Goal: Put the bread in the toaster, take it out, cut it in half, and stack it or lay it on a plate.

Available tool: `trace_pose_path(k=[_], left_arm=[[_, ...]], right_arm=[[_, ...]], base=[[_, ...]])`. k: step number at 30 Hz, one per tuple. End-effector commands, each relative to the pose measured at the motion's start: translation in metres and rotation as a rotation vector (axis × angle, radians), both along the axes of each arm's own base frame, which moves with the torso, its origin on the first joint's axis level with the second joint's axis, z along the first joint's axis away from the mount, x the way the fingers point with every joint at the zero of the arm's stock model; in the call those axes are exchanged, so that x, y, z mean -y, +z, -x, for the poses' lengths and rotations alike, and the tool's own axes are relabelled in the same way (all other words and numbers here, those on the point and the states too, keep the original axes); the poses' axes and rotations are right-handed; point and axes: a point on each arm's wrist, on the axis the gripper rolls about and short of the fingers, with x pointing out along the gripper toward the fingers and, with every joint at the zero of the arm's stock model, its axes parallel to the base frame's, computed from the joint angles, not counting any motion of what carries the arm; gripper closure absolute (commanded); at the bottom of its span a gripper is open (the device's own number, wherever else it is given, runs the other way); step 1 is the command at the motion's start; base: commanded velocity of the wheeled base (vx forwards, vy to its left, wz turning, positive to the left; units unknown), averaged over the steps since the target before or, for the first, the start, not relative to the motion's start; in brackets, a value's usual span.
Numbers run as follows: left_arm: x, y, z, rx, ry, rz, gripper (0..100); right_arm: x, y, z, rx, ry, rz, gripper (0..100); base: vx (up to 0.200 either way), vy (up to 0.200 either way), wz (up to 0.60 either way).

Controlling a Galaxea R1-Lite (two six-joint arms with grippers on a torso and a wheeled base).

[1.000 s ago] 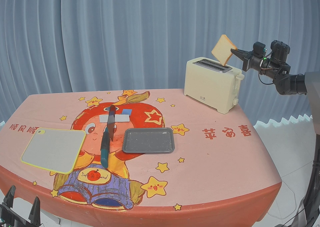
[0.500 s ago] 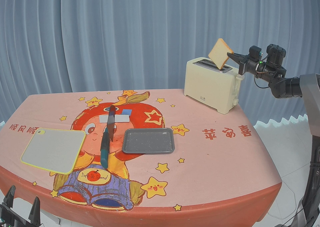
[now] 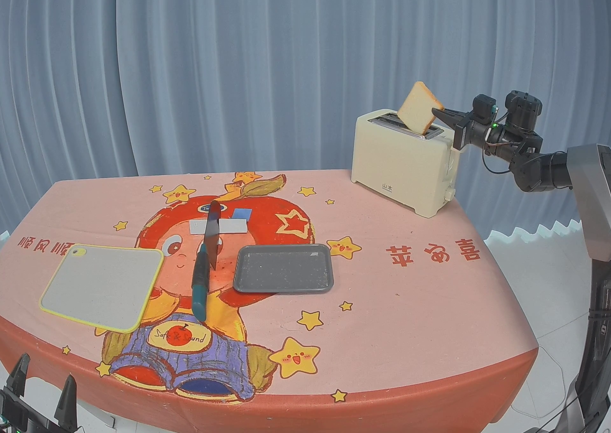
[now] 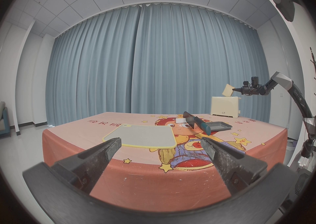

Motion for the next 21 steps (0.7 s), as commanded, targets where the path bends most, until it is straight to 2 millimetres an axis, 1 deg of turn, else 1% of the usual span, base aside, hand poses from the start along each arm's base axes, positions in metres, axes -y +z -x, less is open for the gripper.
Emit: trace_pose_path(k=[1, 7, 11, 15, 21], left_arm=[[0.0, -0.0053, -0.0001, -0.002, 0.001, 0.001, 0], [0.0, -0.0052, -0.0001, -0.001, 0.001, 0.001, 0], [0.0, -0.0053, -0.0001, -0.002, 0.001, 0.001, 0], [0.0, -0.0052, -0.0001, -0.001, 0.001, 0.001, 0], [0.0, -0.0052, -0.0001, -0.001, 0.001, 0.001, 0]], right_arm=[[-0.0008, -0.0055, -0.0021, -0.011, 0.002, 0.001, 100], [-0.0031, -0.0074, -0.0026, -0.017, 0.005, 0.001, 100], [-0.0008, -0.0101, -0.0033, -0.017, 0.002, 0.001, 100], [0.0015, -0.0092, -0.0036, -0.014, -0.003, 0.001, 100], [-0.0008, -0.01, -0.0037, -0.015, 0.002, 0.001, 100]], base=[[0.0, 0.0, 0.0], [0.0, 0.0, 0.0], [0.0, 0.0, 0.0], [0.0, 0.0, 0.0], [0.0, 0.0, 0.0]])
